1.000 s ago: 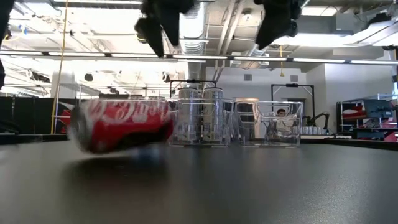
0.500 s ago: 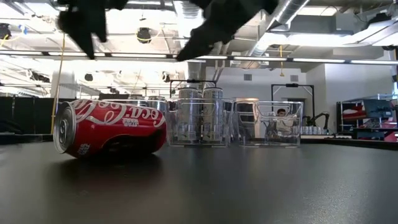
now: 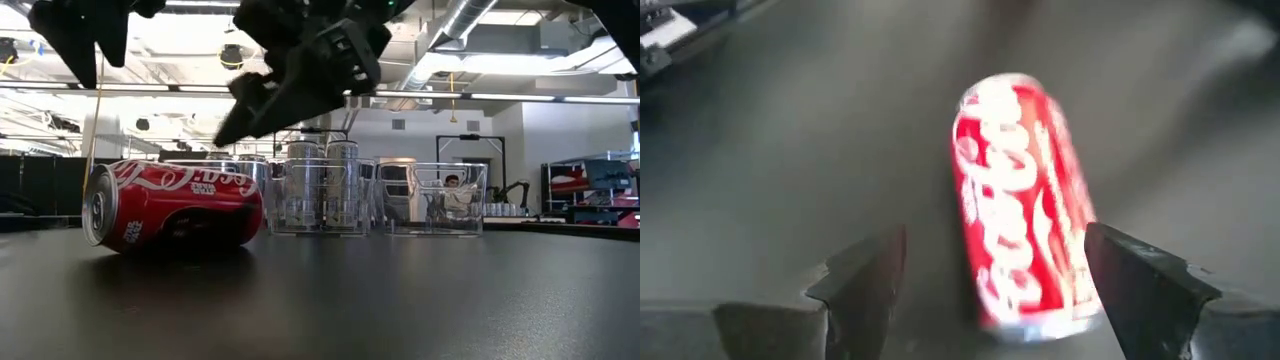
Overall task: Sort soda cans
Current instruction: Put the top left red soda can into the right transparent bin
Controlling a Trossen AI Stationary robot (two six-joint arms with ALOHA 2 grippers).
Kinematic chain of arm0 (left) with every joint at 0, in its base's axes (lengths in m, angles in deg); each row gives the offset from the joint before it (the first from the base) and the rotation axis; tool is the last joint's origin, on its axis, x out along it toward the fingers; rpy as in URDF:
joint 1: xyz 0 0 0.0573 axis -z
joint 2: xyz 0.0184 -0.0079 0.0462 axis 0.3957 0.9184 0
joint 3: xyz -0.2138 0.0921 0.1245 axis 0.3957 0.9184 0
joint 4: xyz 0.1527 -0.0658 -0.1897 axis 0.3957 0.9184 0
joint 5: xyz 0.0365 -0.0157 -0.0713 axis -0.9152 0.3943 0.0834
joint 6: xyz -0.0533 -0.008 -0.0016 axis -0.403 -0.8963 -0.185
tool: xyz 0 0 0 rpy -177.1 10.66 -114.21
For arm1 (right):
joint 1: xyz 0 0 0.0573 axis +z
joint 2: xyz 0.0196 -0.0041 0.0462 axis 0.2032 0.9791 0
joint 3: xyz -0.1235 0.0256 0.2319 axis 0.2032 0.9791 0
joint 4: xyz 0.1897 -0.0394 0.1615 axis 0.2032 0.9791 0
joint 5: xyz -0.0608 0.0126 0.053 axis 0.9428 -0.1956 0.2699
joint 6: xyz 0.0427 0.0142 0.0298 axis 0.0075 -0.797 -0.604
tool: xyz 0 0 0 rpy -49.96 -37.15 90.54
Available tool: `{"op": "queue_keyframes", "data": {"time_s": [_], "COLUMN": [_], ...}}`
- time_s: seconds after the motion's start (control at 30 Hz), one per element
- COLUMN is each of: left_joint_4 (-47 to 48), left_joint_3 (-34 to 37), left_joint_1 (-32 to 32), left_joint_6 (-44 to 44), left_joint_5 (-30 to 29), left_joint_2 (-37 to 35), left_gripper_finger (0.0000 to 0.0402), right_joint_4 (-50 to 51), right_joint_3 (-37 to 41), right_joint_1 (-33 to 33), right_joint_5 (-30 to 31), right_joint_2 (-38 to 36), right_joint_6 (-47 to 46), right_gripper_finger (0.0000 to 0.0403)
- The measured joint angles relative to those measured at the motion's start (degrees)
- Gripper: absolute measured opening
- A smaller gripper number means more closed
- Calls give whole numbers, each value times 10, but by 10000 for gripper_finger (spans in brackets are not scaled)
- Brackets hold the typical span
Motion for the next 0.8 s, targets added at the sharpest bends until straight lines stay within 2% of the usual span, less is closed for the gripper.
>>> {"op": "queue_keyframes", "data": {"time_s": [0.07,0.17,0.27,0.43,0.6,0.8], "left_joint_4": [-1,-8,-12,-12,-11,-9], "left_joint_3": [0,0,0,0,0,0], "left_joint_1": [5,8,12,21,21,21], "left_joint_6": [-7,-24,-50,-67,-67,-58], "left_joint_5": [0,0,0,0,0,-15], "left_joint_2": [0,0,0,0,0,0], "left_gripper_finger": [357,357,357,357,357,357], "right_joint_4": [-7,-12,-10,-16,-3,1], "right_joint_3": [-14,-29,-42,-68,-71,-69], "right_joint_1": [0,2,6,12,14,3], "right_joint_5": [1,38,78,103,101,76], "right_joint_2": [15,44,72,112,136,124], "right_joint_6": [17,44,61,72,61,-1], "right_gripper_finger": [326,339,364,397,374,297]}}
